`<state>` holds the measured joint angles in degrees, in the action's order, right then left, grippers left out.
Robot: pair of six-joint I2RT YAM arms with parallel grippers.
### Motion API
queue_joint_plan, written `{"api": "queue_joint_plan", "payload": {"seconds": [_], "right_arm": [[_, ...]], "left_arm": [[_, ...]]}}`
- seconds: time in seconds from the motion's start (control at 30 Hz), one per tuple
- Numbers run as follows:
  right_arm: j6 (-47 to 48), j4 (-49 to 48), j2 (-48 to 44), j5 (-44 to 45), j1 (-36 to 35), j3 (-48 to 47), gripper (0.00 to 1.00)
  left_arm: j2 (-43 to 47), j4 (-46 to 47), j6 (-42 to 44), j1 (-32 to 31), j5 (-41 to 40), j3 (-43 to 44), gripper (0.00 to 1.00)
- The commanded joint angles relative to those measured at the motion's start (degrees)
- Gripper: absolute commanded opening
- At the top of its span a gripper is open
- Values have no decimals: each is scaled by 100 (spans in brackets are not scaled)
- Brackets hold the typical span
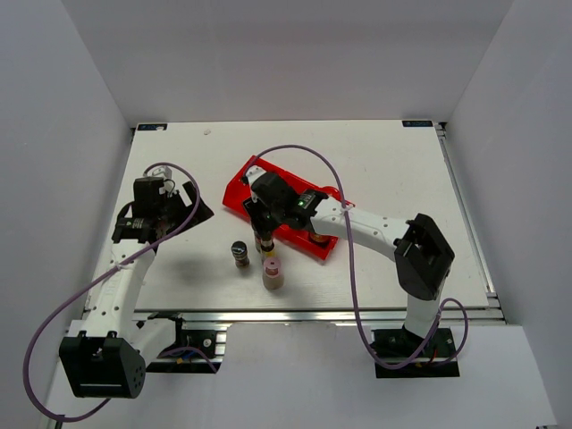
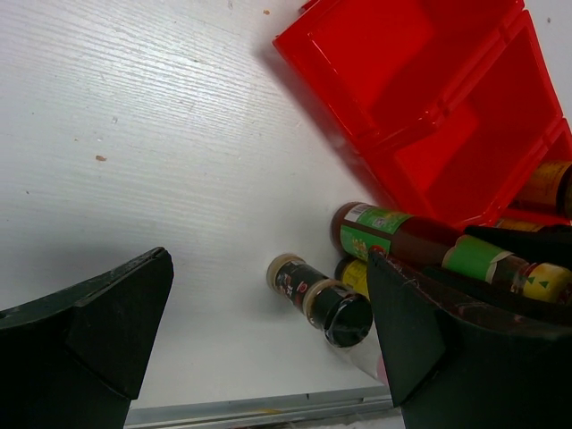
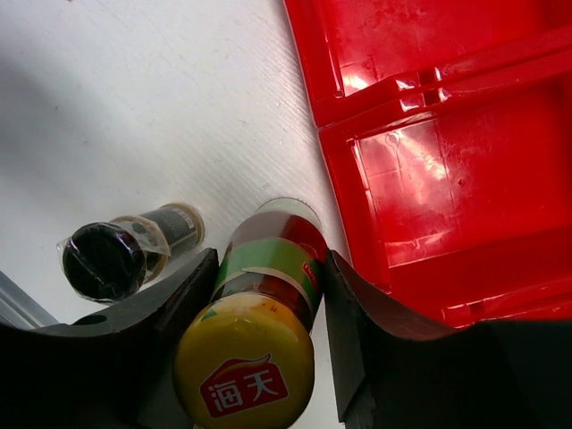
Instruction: Organize the condiment bottles
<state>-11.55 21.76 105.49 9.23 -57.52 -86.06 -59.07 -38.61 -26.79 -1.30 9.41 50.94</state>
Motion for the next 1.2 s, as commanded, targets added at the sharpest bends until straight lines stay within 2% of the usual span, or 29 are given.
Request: {"api": "queue_joint_plan", "payload": {"seconds": [0.0,0.27,0.7,0.9,1.17], "right_arm": [[56,-155,-257,184,-40,-367,27],[373,-5,-398,781,-32,-1008,26],[909,224,-319,887,363,-2169,27],[707,233,-319,238,1066,-2020,27],[681,4,-126,-149,1735,-1862,27]], "left_arm": [[150,-15,51,-2,-97,-84,100],[141,-24,51,-2,-124,-102,100],[106,-41,33,-2,-159,-146,100],[80,-6,42,-2,-141,-137,100],[-34,11,51,-2,-80,-163,100]]}}
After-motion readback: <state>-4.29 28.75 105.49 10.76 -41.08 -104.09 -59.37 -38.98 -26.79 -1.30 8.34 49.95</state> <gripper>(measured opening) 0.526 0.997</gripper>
